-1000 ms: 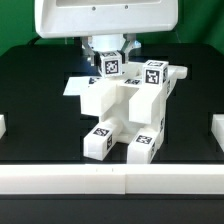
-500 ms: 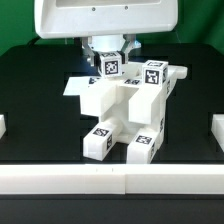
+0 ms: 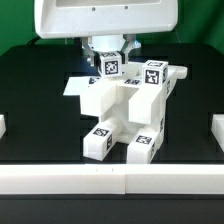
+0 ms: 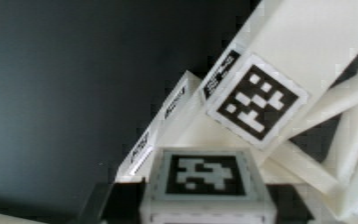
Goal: Assemble chair
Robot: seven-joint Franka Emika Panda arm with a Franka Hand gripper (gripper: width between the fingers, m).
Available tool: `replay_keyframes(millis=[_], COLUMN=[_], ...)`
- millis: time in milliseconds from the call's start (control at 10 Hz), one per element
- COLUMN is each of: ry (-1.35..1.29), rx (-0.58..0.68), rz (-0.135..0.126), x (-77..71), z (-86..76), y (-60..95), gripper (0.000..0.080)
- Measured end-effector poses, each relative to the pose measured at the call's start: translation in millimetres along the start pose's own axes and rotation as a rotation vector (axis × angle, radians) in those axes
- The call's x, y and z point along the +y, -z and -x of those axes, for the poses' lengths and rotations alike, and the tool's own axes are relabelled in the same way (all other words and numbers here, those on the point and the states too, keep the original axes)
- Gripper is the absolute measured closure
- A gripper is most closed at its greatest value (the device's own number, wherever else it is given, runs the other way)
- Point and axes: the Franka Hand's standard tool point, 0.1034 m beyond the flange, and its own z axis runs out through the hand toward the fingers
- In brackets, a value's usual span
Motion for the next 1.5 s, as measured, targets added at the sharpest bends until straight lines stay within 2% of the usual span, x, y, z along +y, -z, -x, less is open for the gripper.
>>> replay_keyframes(millis=[300,1500], ry=[-0.027,-0.747], rx=[0.0,0.0], rz=[0.0,-0.005], x=[-0.1,-3.6], z=[0.0,-1.2], y=[0.0,0.1], gripper=[0.0512,0.0512])
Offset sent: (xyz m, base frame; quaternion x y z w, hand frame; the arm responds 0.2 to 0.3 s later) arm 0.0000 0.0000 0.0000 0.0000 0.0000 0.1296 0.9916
